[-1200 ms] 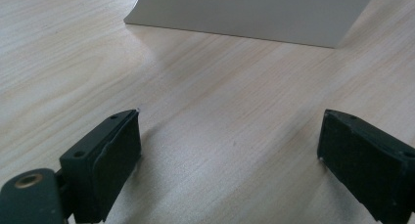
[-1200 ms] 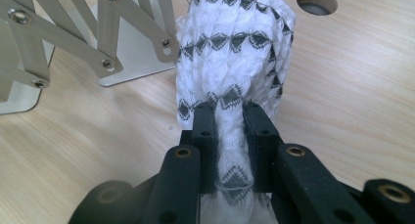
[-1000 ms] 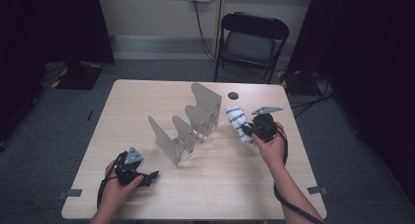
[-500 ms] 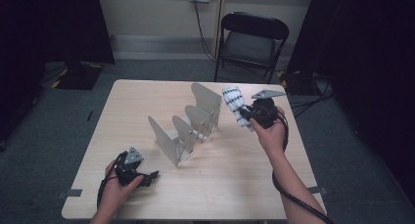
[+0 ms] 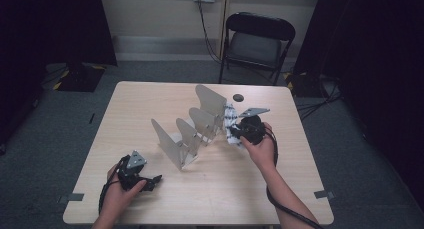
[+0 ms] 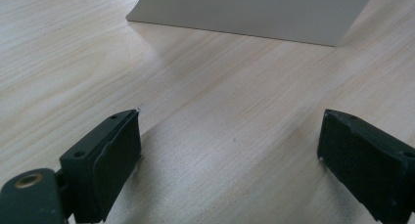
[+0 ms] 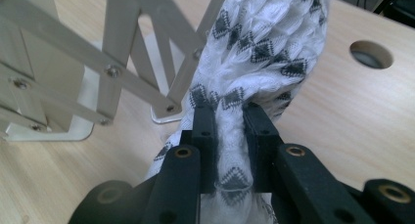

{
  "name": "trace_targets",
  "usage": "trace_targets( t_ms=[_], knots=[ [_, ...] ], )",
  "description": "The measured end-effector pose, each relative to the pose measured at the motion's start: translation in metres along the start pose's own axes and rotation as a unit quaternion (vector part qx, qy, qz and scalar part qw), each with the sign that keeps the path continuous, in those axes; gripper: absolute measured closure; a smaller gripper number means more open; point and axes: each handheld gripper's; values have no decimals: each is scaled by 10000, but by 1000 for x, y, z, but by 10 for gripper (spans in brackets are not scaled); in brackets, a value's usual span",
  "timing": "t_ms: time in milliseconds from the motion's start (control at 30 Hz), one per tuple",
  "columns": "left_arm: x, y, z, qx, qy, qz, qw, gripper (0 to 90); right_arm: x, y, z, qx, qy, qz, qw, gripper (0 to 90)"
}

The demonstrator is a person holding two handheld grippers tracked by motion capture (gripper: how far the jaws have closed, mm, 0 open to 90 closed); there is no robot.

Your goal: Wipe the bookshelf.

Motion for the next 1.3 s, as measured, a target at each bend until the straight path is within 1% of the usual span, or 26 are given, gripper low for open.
trace_targets(
  t_ms=[100, 233, 300, 400, 433, 500, 567, 667, 700, 733, 767, 800, 833, 933, 1000, 1067, 1167, 1200, 1300],
  knots=[
    [0, 0, 0, -2, -1, 1, 10000, 90, 4, 3, -6, 36, 15, 30, 10000, 784],
    [0, 0, 0, -7, -6, 0, 10000, 89, 5, 3, -9, 71, 11, 7, 10000, 783],
    [0, 0, 0, -5, -4, -1, 10000, 89, 3, 0, -9, 91, 12, -16, 10000, 783],
    [0, 0, 0, -6, -4, 0, 10000, 89, -4, -7, -5, 77, 26, -115, 9999, 782],
    [0, 0, 0, -6, -4, 0, 10000, 89, -4, -7, -5, 77, 26, -115, 9999, 782],
    [0, 0, 0, -5, -3, 0, 10000, 89, -10, -12, -2, 73, 7, -183, 9998, 782],
    [0, 0, 0, -4, -4, 0, 10000, 89, -21, -20, 3, 84, -42, -278, 9996, 782],
    [0, 0, 0, -19, -18, -1, 10000, 89, -28, -25, 8, 87, -103, -315, 9994, 782],
    [0, 0, 0, -18, -18, -1, 10000, 90, -31, -26, 11, 55, -137, -346, 9993, 783],
    [0, 0, 0, -5, -3, 0, 10000, 90, -39, -29, 19, 43, -231, -370, 9990, 783],
    [0, 0, 0, -5, -3, 0, 10000, 90, -43, -30, 23, 40, -276, -390, 9988, 783],
    [0, 0, 0, -6, -5, 1, 10000, 90, -43, -30, 23, 40, -276, -390, 9988, 783],
    [0, 0, 0, -8, -4, -1, 10000, 89, -50, -30, 31, -15, -376, -402, 9985, 782],
    [0, 0, 0, -5, -2, 0, 10000, 89, -58, -28, 39, -162, -458, -395, 9980, 782],
    [0, 0, 0, -2, -1, -1, 10000, 89, -59, -24, 39, -252, -432, -372, 9981, 782],
    [0, 0, 0, -8, -7, 1, 10000, 89, -58, -21, 37, -288, -410, -366, 9981, 782],
    [0, 0, 0, -2, -3, 2, 10000, 89, -50, -16, 29, -341, -299, -296, 9985, 782],
    [0, 0, 0, -3, -2, 3, 10000, 89, -43, -14, 20, -371, -217, -291, 9987, 782],
    [0, 0, 0, -6, -2, 2, 10000, 89, -37, -13, 15, -348, -145, -267, 9989, 782]
  ],
)
Point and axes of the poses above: each handheld gripper's, and its own axes: x roughly forward along the jaws, z roughly out of its top, y roughly to its left, and after that the axes turned 12 degrees about -z, right-handed
